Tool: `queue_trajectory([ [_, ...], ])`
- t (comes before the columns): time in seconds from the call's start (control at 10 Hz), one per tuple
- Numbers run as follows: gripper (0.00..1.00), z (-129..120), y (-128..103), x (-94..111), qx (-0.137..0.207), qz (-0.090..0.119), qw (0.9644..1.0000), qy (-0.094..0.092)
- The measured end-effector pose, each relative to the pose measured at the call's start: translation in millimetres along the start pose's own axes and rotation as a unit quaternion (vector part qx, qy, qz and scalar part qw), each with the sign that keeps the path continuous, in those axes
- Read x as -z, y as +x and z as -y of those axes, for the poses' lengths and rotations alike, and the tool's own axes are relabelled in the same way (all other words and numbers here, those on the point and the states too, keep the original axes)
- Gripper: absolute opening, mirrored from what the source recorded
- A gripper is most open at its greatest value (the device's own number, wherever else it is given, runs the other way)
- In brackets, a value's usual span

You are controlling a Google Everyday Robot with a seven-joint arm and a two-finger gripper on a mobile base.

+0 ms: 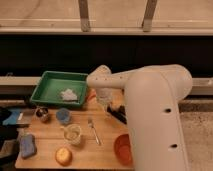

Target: Wipe table surface with brush

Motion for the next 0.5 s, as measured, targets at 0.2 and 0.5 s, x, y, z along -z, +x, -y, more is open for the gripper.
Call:
queue_trajectory([
  [0.2, 0.06, -10, -17, 1, 0.015, 0.006, 0.9999, -0.001],
  [0.5, 0.06, -33, -26, 7, 0.046, 0.023, 0.9986, -0.008],
])
